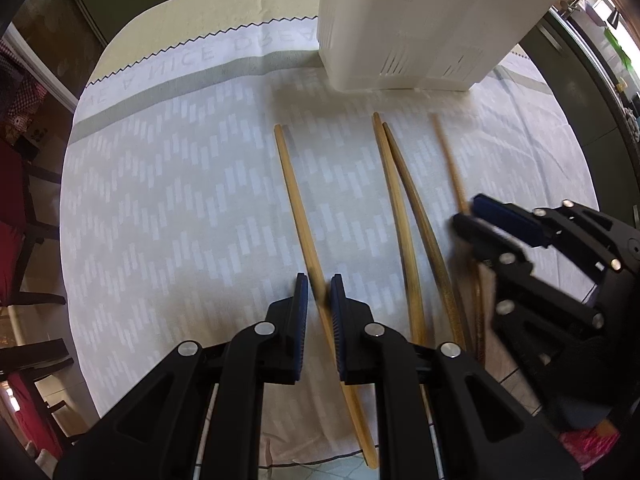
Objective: Organize utensils
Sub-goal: 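Grasp a wooden chopstick with the right tool while the left grasps another, then lift both held chopsticks upright toward the white caddy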
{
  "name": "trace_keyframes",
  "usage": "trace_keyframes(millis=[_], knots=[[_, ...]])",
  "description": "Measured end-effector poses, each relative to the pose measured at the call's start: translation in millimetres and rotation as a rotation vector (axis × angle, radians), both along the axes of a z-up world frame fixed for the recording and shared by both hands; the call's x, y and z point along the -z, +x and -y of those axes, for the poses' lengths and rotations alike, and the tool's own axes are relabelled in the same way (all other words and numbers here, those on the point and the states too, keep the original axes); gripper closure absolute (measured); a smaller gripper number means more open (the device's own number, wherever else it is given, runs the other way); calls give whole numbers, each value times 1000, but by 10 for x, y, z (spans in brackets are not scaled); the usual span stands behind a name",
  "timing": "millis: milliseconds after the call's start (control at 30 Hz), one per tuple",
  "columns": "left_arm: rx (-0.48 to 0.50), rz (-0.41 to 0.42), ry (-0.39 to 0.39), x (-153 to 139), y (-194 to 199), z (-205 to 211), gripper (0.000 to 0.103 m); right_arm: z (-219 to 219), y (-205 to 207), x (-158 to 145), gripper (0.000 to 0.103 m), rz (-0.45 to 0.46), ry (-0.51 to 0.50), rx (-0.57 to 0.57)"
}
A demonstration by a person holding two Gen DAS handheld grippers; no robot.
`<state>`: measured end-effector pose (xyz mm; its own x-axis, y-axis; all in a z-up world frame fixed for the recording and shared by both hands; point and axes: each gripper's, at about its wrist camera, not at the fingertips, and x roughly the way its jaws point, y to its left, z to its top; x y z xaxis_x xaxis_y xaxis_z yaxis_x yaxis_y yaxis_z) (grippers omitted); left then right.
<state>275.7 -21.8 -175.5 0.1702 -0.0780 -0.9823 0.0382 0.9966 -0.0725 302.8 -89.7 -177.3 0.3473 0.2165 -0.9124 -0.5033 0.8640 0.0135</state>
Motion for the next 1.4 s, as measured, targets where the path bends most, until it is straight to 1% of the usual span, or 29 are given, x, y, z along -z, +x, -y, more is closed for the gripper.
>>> trace_keyframes(millis=[33,100,167,233,333,400,433,467,533,667,733,800,867,1033,1133,1400], knots=[[-5,-8,-6,1,15,-5,90,57,6,0,85,-6,1,1],[-13,-24,-33,6,51,-18,84,142,29,0,85,-15,-7,10],[-16,-35,-49,10,77,-13,75,164,35,3,85,-20,-13,11],[-11,-35,-28,10,98,25,74,136,15,0,85,-13,-31,14],[-13,-37,-1,19,112,78,74,99,-38,5,85,-8,-31,12],[-7,-35,23,22,116,108,78,17,-62,11,88,5,-32,4],[-5,-30,40,25,116,117,85,-19,-66,15,92,11,-32,-1],[-6,-25,51,28,109,140,90,-31,-69,15,95,14,-32,-9],[-14,-25,51,36,116,139,94,-48,-63,21,95,16,-34,-22],[-22,-22,30,36,105,64,96,-17,15,4,96,5,5,-9],[-25,-16,20,34,97,59,96,62,21,-68,96,15,39,1],[-29,-5,9,-10,66,-46,96,156,-4,-195,96,29,95,10],[-30,12,9,-62,36,-107,97,237,-42,-324,96,57,124,18],[-24,96,7,-365,-56,-190,97,474,-169,-662,96,123,208,38],[-19,137,2,-547,-126,-221,97,559,-235,-787,96,152,229,45],[-12,220,-1,-949,-328,-146,97,768,-364,-933,95,186,265,66]])
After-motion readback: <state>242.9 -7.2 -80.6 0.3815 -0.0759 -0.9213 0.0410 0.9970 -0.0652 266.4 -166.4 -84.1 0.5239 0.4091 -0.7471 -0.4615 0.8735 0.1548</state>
